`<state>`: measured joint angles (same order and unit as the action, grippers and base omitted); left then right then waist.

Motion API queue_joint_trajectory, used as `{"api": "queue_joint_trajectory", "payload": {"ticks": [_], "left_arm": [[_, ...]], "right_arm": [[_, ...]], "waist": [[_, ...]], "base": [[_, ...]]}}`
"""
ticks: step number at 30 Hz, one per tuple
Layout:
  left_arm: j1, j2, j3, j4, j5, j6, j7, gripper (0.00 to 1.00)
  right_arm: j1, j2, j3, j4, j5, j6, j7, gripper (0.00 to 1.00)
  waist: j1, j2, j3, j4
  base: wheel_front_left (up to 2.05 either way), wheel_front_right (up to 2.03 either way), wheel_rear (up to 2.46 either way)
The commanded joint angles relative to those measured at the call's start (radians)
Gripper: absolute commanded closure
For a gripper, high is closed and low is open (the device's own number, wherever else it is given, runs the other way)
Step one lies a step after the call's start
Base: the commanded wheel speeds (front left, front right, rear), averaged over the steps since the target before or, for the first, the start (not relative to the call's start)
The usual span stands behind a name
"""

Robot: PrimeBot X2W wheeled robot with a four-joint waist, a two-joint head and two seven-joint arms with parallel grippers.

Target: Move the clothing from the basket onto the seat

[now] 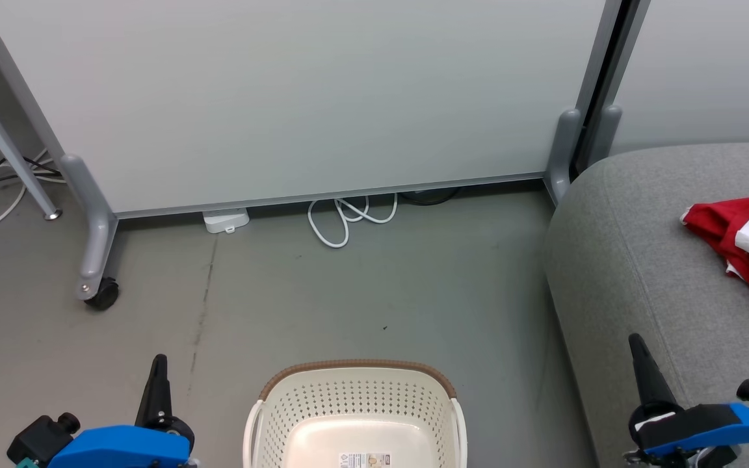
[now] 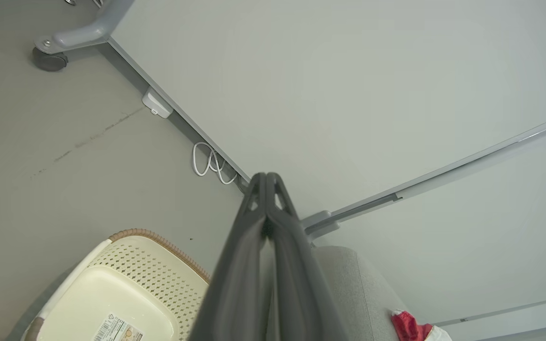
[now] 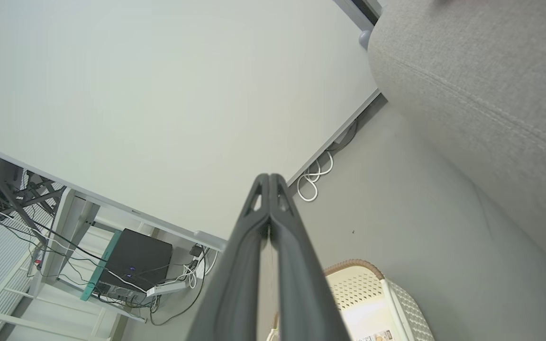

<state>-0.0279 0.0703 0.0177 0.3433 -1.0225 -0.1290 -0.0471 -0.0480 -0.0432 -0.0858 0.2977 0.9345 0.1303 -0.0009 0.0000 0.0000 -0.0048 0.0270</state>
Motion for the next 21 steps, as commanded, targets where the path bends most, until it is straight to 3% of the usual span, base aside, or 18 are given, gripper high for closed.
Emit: {"api": "queue_joint_trajectory", "payload": {"ticks": [1,21], "left_arm": [[-0.028,0.002,0.007,-0.015,-0.019,-0.001,0.004,1.00],[-0.051,-0.005,0.041,-0.047,-0.224,-0.002,0.063,1.00]], "right_arm": [[-0.026,-0.006,-0.003,-0.017,0.026,0.000,0.003,1.00],[-0.041,-0.008,-0.012,-0.031,0.260,0.001,0.044,1.00]], "waist": [[0.0000,0.0000,0.000,0.000],[0.0000,0.0000,0.002,-0.008]], "base": [[0.00,0.00,0.00],[0.00,0.00,0.00]]}}
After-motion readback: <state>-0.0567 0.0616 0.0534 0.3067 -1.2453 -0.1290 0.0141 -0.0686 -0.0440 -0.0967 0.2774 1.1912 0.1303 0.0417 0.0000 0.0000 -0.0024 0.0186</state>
